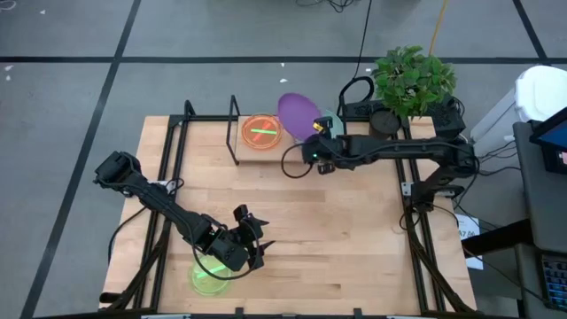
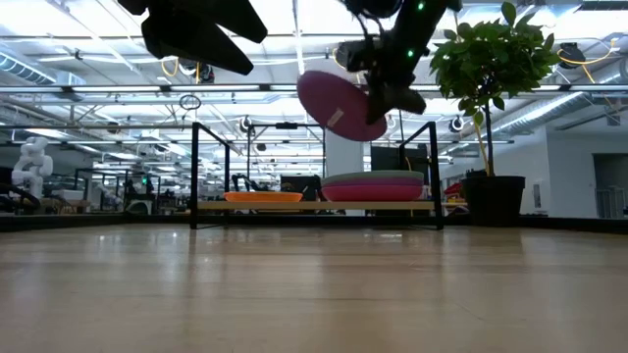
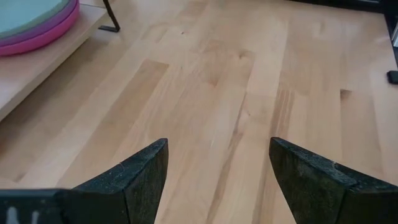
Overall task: Place and stack plates onto a shelf
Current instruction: Stack the large violet plate on top of the blue plate
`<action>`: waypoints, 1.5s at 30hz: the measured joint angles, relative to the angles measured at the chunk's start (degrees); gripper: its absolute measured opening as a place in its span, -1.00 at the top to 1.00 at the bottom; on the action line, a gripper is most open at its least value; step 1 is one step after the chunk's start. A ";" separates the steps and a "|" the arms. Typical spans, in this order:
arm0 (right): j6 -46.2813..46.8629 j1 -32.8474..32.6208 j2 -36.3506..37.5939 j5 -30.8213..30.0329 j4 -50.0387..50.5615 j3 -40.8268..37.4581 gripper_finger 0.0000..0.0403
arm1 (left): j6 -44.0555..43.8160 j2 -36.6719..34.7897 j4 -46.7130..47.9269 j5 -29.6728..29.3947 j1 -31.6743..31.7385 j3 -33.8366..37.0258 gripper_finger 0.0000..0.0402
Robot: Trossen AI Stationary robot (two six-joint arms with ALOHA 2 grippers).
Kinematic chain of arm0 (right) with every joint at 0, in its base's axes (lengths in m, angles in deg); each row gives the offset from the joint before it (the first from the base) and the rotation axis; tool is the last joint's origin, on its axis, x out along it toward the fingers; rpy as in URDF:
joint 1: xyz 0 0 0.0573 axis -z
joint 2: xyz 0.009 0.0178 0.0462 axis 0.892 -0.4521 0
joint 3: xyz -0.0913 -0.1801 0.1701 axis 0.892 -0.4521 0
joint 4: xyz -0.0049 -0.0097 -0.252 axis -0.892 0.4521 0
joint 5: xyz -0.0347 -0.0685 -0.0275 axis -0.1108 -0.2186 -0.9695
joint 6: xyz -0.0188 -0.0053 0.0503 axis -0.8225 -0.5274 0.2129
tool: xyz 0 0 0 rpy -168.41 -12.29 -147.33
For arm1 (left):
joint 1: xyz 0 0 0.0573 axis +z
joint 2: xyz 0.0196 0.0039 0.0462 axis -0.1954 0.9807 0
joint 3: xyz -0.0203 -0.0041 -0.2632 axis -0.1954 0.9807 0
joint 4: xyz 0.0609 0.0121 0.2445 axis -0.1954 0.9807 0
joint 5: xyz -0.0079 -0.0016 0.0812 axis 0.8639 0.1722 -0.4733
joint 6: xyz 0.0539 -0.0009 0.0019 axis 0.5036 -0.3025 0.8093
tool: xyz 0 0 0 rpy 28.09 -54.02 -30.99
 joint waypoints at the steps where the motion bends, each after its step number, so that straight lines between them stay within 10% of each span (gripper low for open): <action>1: -0.02 0.26 -0.60 -1.77 0.00 0.00 0.96 | -0.36 0.00 0.01 0.00 0.00 0.00 -0.41; 45: 7.67 4.22 -3.51 -5.36 3.16 -7.42 0.95 | -2.51 0.00 -0.20 0.09 -0.59 -0.02 -0.41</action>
